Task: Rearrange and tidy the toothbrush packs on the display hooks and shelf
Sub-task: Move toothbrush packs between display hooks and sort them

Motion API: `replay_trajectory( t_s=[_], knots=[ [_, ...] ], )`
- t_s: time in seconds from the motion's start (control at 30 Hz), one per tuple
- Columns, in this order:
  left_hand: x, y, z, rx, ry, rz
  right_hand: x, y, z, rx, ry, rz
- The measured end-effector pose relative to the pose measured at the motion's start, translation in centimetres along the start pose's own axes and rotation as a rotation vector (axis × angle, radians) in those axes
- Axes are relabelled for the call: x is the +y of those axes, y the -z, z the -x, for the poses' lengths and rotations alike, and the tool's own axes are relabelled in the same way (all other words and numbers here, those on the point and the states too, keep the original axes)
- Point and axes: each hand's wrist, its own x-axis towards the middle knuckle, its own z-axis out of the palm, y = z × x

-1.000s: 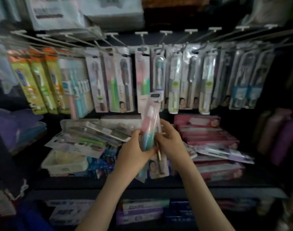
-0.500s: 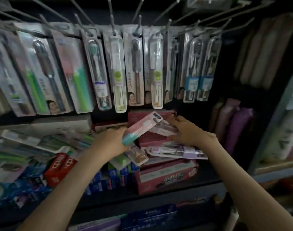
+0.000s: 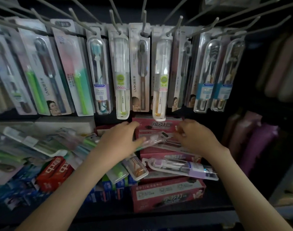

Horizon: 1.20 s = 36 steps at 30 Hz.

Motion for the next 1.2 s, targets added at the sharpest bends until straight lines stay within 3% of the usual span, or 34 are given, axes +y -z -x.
replay_trajectory(
  t_s=[0.23, 0.33, 0.73, 1.2],
  knots=[
    [0.9, 2.6, 0.7, 0.505, -0.155, 0.133, -5.1, 2.6, -0.9, 0.581, -0.046, -0.213],
    [0.6, 3.1, -0.5, 0.638, -0.167, 0.085, -6.6, 3.2, -3.1, 0.663, -0.086, -0.389],
    [0.6, 3.5, -3.8, 0.590, -0.099, 0.131, -7.2, 5.4, -7.3, 0.544, -0.186, -0.649],
    [3.8, 3.3, -1.2, 0.559, -0.344, 0.512, -9.9, 9.8, -0.9, 0.727, -0.052, -0.865]
  ],
)
